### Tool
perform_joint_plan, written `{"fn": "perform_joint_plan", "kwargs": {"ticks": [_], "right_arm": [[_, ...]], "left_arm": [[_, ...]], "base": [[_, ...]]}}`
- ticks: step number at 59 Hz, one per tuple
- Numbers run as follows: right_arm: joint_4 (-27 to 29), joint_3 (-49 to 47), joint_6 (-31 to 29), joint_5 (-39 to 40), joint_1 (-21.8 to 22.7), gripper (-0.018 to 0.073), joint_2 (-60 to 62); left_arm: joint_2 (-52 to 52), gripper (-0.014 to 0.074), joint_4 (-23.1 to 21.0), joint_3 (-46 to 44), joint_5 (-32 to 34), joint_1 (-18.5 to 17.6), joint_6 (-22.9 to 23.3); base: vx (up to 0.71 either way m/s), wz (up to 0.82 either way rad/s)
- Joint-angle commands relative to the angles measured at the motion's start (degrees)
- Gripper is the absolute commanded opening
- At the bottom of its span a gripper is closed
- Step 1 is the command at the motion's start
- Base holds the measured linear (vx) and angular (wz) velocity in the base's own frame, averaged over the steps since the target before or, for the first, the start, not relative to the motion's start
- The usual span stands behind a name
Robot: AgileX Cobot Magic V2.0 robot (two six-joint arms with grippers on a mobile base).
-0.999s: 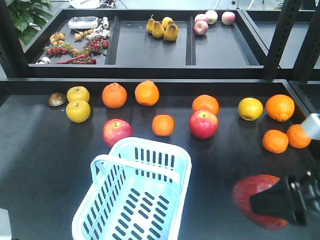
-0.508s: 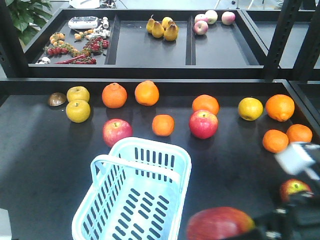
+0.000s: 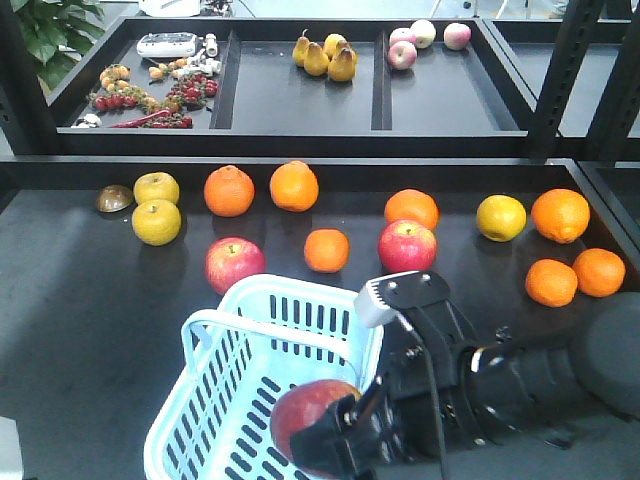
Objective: Pick three apples into basket with both arms
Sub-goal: 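Carry the apple over the basket and release it with the right gripper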
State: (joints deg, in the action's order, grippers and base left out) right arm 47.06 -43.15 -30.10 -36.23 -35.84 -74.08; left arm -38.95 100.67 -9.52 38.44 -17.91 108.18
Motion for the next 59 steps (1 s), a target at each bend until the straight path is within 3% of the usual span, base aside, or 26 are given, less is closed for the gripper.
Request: {"fn": "perform_joint_plan", "kwargs": {"ticks": [1, 12, 21, 28, 38, 44, 52, 59], "right_arm": [[5.03, -1.88, -3.98, 4.08, -0.16, 0.0098, 0.24], [13.87, -1.88, -14.39, 6.94, -0.16, 0.0368, -1.48], [18.8, -1.88, -18.53, 6.83, -0.16, 0.0609, -2.99], [19.01, -1.88, -18.5, 6.7, -0.16, 0.0675, -3.36], [19.01, -1.88, -18.5, 6.04, -0.09, 0.0637, -3.36], [19.01, -1.88, -17.49, 3.49, -0.09, 0.0562, -3.36], [18.95, -1.88, -17.17, -0.34, -0.05, 0.0378, -3.36], [17.32, -1.88, -16.65, -3.12, 0.04, 0.0124, -2.73]], "left_arm": [[-0.09, -0.0006, 1.06, -1.38, -0.43, 0.02, 0.13], [-0.09, -0.0006, 1.06, -1.38, -0.43, 0.02, 0.13], [-0.09, -0.0006, 1.06, -1.38, -0.43, 0.02, 0.13], [-0.09, -0.0006, 1.06, -1.38, -0.43, 0.02, 0.13], [-0.09, -0.0006, 1.06, -1.38, -0.43, 0.02, 0.13], [-0.09, -0.0006, 1.06, -1.38, -0.43, 0.02, 0.13], [-0.09, -0.0006, 1.06, -1.38, -0.43, 0.02, 0.13], [-0.09, -0.0006, 1.06, -1.38, -0.43, 0.02, 0.13]], "base": [[0.0, 0.0], [0.0, 0.0], [0.0, 0.0], [0.0, 0.0], [0.0, 0.0], [0.0, 0.0], [0.0, 0.0], [0.0, 0.0]]}}
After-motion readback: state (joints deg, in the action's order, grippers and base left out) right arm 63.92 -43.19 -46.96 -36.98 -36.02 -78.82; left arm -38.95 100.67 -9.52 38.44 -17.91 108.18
